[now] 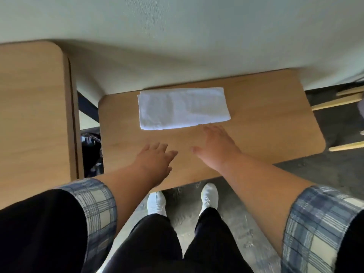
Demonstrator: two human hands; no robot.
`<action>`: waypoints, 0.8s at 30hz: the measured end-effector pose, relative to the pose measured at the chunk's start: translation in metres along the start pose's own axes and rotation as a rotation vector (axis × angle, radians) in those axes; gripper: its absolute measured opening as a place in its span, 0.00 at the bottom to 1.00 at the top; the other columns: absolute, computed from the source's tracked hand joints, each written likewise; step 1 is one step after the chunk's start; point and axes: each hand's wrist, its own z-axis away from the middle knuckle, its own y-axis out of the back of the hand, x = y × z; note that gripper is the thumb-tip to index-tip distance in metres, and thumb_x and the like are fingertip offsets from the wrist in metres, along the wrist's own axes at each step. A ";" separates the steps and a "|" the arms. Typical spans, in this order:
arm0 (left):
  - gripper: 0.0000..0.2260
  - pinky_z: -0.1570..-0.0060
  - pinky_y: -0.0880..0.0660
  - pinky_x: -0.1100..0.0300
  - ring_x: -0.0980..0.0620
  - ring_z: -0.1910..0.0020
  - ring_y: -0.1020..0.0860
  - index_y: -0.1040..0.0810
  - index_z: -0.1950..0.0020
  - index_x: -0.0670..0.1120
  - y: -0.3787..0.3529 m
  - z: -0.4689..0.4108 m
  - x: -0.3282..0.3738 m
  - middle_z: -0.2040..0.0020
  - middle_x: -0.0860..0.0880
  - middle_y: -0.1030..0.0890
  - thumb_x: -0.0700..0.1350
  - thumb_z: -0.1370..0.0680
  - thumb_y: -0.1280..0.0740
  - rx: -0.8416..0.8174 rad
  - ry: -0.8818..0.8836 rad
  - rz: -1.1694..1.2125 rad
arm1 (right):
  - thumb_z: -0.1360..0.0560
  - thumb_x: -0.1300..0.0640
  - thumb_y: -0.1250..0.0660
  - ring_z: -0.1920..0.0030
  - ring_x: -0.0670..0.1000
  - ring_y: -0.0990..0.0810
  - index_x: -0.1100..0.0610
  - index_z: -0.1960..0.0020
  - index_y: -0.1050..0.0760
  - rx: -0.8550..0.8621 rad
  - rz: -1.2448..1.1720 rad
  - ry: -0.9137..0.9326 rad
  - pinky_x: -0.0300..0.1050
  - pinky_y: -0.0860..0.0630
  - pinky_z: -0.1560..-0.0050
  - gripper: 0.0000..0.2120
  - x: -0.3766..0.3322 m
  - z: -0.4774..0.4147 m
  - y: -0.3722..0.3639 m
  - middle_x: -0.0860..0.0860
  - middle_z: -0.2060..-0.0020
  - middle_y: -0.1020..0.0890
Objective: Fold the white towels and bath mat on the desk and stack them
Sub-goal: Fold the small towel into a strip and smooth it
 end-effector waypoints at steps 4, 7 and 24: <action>0.27 0.28 0.39 0.48 0.43 0.24 0.38 0.43 0.20 0.60 -0.030 -0.084 -0.013 0.20 0.45 0.39 0.52 0.18 0.37 0.066 0.039 0.044 | 0.23 0.38 0.35 0.19 0.56 0.54 0.47 0.19 0.51 -0.020 0.071 0.054 0.56 0.48 0.21 0.40 0.037 -0.096 -0.040 0.52 0.19 0.49; 0.29 0.28 0.38 0.48 0.43 0.23 0.39 0.44 0.19 0.59 -0.050 -0.143 -0.030 0.20 0.46 0.41 0.51 0.18 0.36 0.152 0.109 0.085 | 0.23 0.37 0.35 0.19 0.57 0.56 0.46 0.19 0.53 0.004 0.161 0.111 0.59 0.49 0.22 0.41 0.065 -0.160 -0.069 0.53 0.19 0.53; 0.26 0.54 0.28 0.51 0.44 0.41 0.23 0.33 0.29 0.61 -0.040 -0.196 -0.084 0.29 0.54 0.31 0.37 0.22 0.40 0.292 0.358 0.190 | 0.28 0.68 0.38 0.48 0.61 0.24 0.52 0.40 0.26 0.297 0.297 0.339 0.52 0.28 0.54 0.20 0.104 -0.235 -0.060 0.53 0.46 0.22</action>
